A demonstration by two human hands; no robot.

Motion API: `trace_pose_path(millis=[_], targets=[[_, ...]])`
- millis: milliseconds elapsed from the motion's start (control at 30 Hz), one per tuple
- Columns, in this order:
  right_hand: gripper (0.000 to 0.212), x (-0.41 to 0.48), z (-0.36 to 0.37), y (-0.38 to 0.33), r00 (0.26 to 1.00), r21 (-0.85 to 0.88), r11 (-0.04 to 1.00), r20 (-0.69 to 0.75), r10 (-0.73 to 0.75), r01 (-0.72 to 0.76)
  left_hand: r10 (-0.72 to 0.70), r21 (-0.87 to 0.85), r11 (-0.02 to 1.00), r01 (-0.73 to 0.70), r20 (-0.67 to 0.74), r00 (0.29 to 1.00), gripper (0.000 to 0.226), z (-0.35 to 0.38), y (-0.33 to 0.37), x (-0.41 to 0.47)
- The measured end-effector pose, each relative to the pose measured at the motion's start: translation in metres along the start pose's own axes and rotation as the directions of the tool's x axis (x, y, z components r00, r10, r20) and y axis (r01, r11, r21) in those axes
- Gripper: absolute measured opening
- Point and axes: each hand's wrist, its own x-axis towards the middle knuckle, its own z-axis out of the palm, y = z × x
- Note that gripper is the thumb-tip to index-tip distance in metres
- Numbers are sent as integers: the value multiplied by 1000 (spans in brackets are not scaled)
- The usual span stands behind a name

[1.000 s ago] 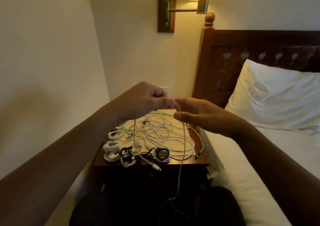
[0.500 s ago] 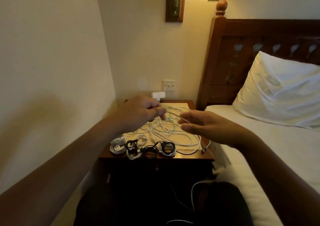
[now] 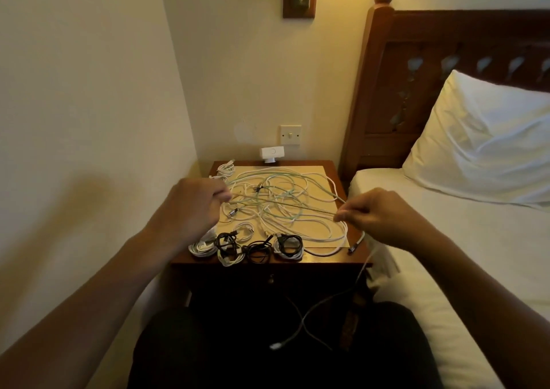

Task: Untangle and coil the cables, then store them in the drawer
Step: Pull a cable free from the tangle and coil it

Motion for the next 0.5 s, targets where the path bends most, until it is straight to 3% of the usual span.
trace_pose_path(millis=[67,200,333,433,500], targets=[[12,4,17,18,999,-3,999,5,52,-52,76,-94,991,-90,-141,987,10,-10,23,-10],[18,10,37,49,985,1,994,-132,112,-113,173,-186,962,-201,-154,973,9,-32,64,-48],[15,5,38,91,959,-19,979,-209,193,-201,50,-262,960,-104,-204,978,11,-50,51,-64],[19,-2,44,109,953,-197,933,-71,294,-302,-83,-330,944,30,-147,986,15,-32,32,-64],[35,-7,49,96,954,-328,914,98,284,-238,-117,-389,917,89,-51,992,16,-14,29,-67]])
